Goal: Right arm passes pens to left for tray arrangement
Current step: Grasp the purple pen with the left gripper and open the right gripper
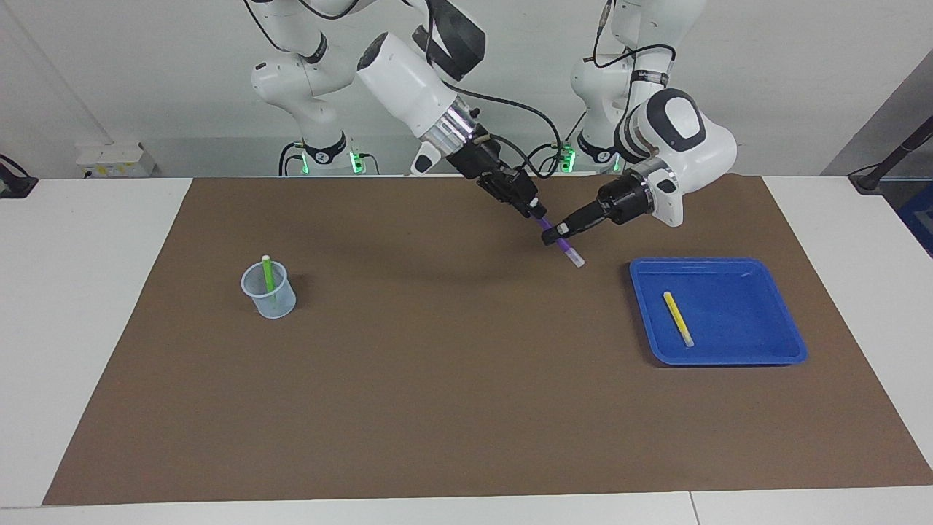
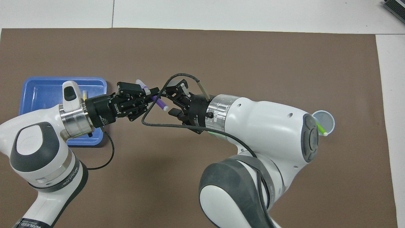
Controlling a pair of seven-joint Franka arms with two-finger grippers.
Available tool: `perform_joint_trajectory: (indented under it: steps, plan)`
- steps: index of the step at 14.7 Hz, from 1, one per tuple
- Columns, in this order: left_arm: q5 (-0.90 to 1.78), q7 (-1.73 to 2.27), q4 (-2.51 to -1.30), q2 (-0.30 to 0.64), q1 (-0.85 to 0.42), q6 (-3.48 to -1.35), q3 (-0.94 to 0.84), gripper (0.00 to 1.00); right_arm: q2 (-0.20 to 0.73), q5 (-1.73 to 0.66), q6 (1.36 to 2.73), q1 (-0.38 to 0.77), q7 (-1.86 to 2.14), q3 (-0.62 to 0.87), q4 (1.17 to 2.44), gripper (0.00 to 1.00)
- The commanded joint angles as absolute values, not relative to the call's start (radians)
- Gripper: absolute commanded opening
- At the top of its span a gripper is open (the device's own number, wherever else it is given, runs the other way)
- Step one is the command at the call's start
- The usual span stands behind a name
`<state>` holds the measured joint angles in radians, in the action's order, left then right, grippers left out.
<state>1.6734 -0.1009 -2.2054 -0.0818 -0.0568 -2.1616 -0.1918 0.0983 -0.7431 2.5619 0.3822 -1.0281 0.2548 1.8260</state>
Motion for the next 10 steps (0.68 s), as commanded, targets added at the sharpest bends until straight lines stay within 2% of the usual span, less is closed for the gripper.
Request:
perform_joint_trajectory:
  steps: [1,5,10]
  plan:
    - [1.661,-0.106,-2.204,-0.080,-0.067,-2.168,-0.184,0.00,0.049,-0.726,2.395,0.296,-0.939,0.258,1.829,1.00]
    - [1.661,-0.104,-2.206,-0.080,-0.067,-2.171,-0.184,0.00,0.022,-0.634,2.145,0.155,-0.702,0.258,1.829,1.00]
    - [1.570,-0.092,-2.210,-0.080,-0.054,-2.178,-0.183,0.00,0.005,-0.369,1.993,0.068,-0.508,0.258,1.835,1.00]
